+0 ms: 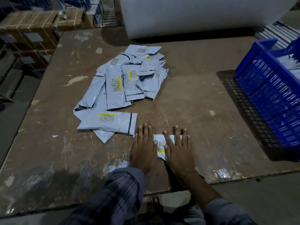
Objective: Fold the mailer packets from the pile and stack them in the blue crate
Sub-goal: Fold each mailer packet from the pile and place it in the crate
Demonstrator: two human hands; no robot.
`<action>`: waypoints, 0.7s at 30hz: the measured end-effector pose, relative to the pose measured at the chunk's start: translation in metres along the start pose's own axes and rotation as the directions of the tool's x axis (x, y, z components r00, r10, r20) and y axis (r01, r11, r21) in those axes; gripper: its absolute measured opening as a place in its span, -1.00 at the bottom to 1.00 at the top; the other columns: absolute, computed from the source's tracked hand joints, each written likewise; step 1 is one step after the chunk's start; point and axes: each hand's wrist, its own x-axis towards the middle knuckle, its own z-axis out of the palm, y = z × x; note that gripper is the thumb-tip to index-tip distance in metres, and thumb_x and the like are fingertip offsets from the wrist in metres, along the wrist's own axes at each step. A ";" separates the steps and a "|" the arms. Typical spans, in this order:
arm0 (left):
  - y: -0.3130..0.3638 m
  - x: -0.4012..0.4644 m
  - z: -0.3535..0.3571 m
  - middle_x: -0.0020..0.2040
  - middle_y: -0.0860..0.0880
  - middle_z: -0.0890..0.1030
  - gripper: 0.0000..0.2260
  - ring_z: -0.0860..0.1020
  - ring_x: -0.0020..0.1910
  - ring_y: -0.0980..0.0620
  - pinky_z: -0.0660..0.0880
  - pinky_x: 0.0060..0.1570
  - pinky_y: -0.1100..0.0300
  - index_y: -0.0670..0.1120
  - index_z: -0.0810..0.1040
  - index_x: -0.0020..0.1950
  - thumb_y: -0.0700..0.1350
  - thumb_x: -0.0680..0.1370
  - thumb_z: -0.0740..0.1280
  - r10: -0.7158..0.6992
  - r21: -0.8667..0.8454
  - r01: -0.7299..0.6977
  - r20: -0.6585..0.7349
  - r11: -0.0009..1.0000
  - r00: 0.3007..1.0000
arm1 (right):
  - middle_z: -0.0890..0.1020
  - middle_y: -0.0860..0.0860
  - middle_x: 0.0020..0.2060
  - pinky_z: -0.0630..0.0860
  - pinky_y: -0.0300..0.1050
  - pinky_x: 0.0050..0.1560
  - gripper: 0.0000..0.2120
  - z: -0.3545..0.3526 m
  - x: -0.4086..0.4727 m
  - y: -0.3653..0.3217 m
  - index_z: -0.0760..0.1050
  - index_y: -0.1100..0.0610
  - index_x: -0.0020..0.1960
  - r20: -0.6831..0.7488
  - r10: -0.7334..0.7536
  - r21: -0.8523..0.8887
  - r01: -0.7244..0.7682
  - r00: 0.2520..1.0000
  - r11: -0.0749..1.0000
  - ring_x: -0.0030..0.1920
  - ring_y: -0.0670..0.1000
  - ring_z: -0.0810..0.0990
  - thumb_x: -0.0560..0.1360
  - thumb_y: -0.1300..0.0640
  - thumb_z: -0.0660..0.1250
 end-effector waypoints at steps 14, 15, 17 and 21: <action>-0.017 0.002 0.002 0.74 -0.11 -0.06 -0.40 -0.06 0.72 -0.13 0.12 0.64 -0.15 -0.12 -0.06 0.74 0.07 0.72 -0.11 0.045 0.081 -0.045 0.006 0.996 0.999 | 0.04 0.17 0.68 0.08 0.34 0.59 -0.46 0.000 0.001 -0.002 0.17 -0.08 0.66 0.033 -0.024 0.004 0.024 0.999 1.000 0.64 0.36 -0.02 0.69 -0.08 0.06; -0.016 0.003 0.002 0.74 -0.13 -0.02 -0.40 -0.03 0.72 -0.15 0.15 0.63 -0.17 -0.14 -0.02 0.74 0.06 0.73 -0.10 0.046 0.096 -0.045 -0.001 0.994 0.999 | 0.05 0.17 0.67 0.07 0.34 0.58 -0.46 0.001 -0.005 -0.003 0.19 -0.06 0.66 0.025 -0.028 -0.001 0.028 0.999 1.000 0.64 0.37 -0.01 0.69 -0.06 0.09; -0.015 -0.003 0.006 0.74 -0.15 -0.01 -0.42 -0.05 0.72 -0.20 0.12 0.62 -0.23 -0.13 0.01 0.74 0.07 0.75 -0.09 0.124 0.137 -0.124 0.010 0.983 0.992 | 0.03 0.17 0.68 0.02 0.32 0.60 -0.46 0.000 -0.010 -0.002 0.20 -0.04 0.66 0.017 -0.059 0.005 0.058 0.998 0.998 0.64 0.37 -0.02 0.69 -0.05 0.09; -0.012 -0.020 0.010 0.74 -0.14 0.01 -0.46 -0.05 0.72 -0.23 0.11 0.60 -0.30 -0.06 0.08 0.74 0.09 0.77 -0.04 0.262 0.141 -0.265 0.038 0.954 0.964 | 0.03 0.10 0.69 0.02 0.26 0.62 -0.50 -0.002 0.009 0.002 0.20 -0.13 0.65 0.022 -0.049 0.049 0.048 0.999 0.998 0.67 0.24 -0.07 0.73 -0.08 -0.10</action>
